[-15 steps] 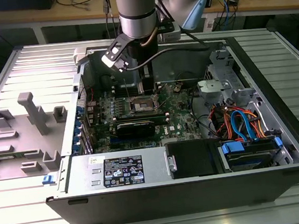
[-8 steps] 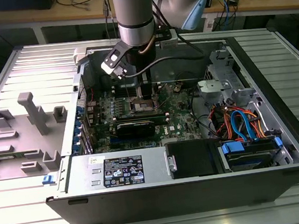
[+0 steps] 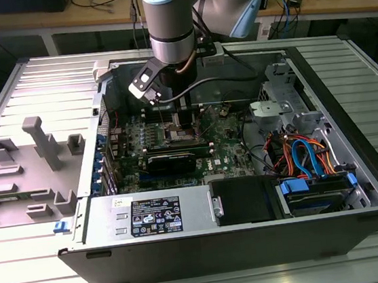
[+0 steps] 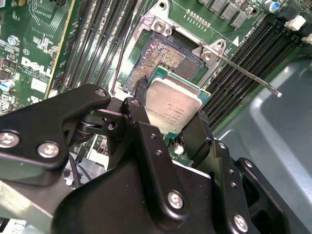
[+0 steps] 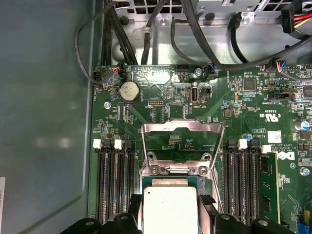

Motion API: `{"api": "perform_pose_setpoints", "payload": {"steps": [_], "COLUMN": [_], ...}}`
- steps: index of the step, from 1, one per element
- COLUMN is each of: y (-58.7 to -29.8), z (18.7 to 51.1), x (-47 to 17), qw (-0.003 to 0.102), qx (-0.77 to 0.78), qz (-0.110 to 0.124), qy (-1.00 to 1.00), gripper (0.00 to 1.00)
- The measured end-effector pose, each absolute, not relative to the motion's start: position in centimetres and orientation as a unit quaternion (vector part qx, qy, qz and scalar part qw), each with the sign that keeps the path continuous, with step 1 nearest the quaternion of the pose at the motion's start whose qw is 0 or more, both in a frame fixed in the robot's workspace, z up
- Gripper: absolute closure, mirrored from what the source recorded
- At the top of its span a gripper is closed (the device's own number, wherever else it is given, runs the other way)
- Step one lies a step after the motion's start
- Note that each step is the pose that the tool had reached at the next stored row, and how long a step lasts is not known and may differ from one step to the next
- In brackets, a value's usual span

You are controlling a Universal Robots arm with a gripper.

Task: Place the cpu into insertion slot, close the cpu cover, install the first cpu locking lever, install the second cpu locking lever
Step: 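Place the cpu into insertion slot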

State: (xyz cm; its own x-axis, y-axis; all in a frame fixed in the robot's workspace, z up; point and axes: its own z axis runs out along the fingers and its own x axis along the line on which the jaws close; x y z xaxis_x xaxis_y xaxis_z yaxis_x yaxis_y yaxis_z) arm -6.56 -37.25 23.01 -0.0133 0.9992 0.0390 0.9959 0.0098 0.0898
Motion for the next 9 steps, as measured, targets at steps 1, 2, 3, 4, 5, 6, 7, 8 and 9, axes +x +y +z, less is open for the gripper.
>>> {"api": "perform_pose_setpoints", "payload": {"steps": [1,2,3,4,5,6,7,8,9], "y": [-37.25,-37.25,-37.25,-37.25,-37.25,-37.25,-37.25,-37.25,-37.25], "z": [23.01,23.01,23.01,23.01,23.0,22.97,22.93,22.93,22.93], "x": [-6.56,-6.56,-6.56,-6.56,-6.56,-6.56,-6.56,-6.56,-6.56], "qw": [0.018,0.018,0.018,0.018,0.018,0.018,0.018,0.018,0.018], "qx": [0.702,0.702,0.702,0.702,0.702,0.702,0.702,0.702,0.702], "qz": [0.046,0.046,0.046,0.046,0.046,0.046,0.046,0.046,0.046], "qy": [0.71,0.71,0.71,0.71,0.71,0.71,0.71,0.71,0.71], "gripper": [0.46,0.46,0.46,0.46,0.46,0.46,0.46,0.46,0.46]}}
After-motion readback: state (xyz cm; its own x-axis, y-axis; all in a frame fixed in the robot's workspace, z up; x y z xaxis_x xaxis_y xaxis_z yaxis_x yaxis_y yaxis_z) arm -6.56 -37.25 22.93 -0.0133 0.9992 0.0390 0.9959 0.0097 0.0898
